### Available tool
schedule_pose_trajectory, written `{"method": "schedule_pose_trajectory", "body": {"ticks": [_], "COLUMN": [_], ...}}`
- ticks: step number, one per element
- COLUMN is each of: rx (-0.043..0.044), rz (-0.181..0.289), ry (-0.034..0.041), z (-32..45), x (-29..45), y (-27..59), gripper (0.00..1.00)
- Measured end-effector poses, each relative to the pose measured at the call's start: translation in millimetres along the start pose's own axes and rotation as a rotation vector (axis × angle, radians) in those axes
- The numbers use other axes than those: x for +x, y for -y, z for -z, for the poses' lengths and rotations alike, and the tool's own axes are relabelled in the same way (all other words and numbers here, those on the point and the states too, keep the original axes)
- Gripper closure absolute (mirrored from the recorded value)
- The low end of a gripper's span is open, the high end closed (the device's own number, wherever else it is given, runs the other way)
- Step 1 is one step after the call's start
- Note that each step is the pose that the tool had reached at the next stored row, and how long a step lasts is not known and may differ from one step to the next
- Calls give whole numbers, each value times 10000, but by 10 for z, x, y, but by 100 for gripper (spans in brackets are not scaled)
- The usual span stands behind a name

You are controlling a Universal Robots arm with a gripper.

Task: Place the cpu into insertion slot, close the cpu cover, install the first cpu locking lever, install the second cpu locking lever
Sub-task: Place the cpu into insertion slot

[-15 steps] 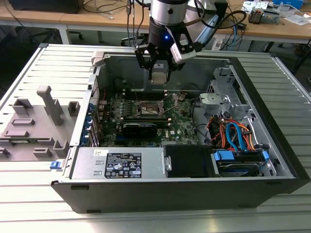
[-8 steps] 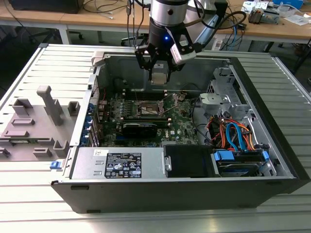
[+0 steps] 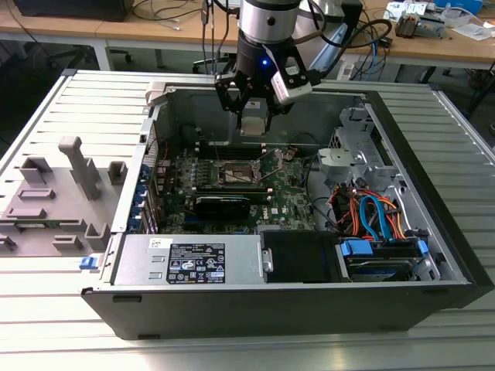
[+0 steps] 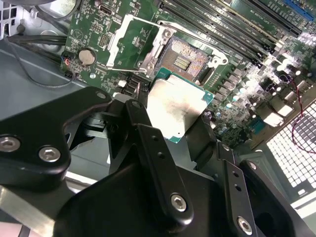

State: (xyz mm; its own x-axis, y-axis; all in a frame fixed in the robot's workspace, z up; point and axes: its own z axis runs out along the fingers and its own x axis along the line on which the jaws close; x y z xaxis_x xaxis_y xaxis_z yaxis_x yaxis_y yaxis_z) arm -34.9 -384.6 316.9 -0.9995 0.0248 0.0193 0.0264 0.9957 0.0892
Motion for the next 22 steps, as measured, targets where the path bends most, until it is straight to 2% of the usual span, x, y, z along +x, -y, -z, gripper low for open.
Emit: {"method": "schedule_pose_trajectory", "body": {"ticks": [22], "rx": [-1], "rz": [0], "ry": [0], "z": [-60], "x": [-2], "y": [50], "gripper": [45]}}
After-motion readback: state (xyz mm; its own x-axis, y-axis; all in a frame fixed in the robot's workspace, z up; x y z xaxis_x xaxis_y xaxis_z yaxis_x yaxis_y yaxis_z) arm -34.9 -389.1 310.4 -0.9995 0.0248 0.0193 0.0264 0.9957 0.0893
